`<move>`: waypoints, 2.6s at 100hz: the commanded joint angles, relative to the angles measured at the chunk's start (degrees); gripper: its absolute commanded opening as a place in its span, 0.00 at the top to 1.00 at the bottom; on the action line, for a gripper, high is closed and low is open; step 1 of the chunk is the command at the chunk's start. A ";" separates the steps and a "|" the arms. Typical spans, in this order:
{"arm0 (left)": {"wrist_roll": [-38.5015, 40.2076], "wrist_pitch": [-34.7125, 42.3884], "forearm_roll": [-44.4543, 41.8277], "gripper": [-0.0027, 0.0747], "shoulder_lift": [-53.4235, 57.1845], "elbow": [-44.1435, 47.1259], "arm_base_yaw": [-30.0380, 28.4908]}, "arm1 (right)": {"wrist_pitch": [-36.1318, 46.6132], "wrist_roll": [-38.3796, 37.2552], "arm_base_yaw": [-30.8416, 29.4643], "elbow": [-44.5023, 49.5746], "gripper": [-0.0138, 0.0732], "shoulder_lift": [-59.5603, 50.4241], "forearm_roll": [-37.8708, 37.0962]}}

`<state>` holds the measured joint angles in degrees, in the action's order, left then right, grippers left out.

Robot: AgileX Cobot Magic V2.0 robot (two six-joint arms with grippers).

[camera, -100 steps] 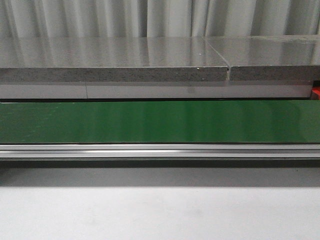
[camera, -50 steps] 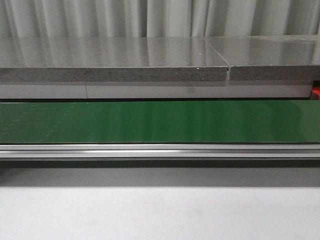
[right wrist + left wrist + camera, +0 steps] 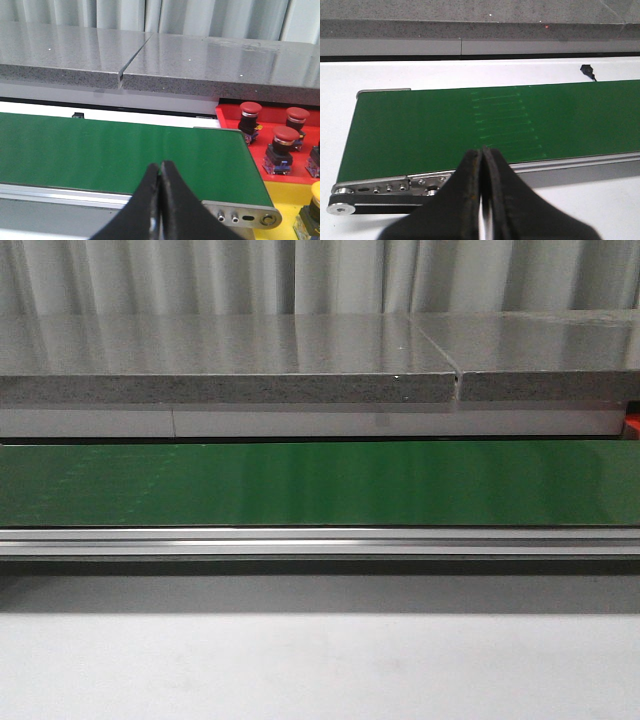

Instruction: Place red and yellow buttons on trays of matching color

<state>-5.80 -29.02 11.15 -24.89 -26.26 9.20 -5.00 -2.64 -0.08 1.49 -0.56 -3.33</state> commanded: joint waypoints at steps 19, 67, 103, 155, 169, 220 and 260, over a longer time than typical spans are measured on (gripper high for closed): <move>0.44 4.21 0.66 0.99 -0.53 -1.71 0.34 | 5.00 0.09 0.00 -0.54 0.92 -0.94 -0.75; 0.44 4.21 0.66 0.99 -0.53 -1.71 0.34 | 5.00 0.09 0.00 -0.54 0.92 -0.94 -0.75; 0.44 17.41 0.66 0.99 -0.53 0.67 0.34 | 5.00 0.09 0.00 -0.54 0.92 -0.94 -0.75; 2.60 29.99 -7.20 0.99 13.16 19.52 0.33 | 5.00 0.09 0.00 -0.54 0.92 -0.94 -0.75; 2.60 29.99 -7.20 0.99 18.27 24.00 -1.55 | 5.00 0.09 0.00 -0.54 0.92 -0.94 -0.75; 2.60 29.39 -7.06 0.99 27.47 28.09 -5.29 | 5.00 0.09 0.00 -0.54 0.92 -0.94 -0.75; 2.60 29.39 -7.06 0.99 27.47 28.09 -5.29 | 5.00 0.09 0.00 -0.54 0.92 -0.94 -0.75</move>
<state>-3.69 -4.46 3.91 0.29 -0.01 4.02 -5.00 -2.64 -0.08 1.49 -0.56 -3.33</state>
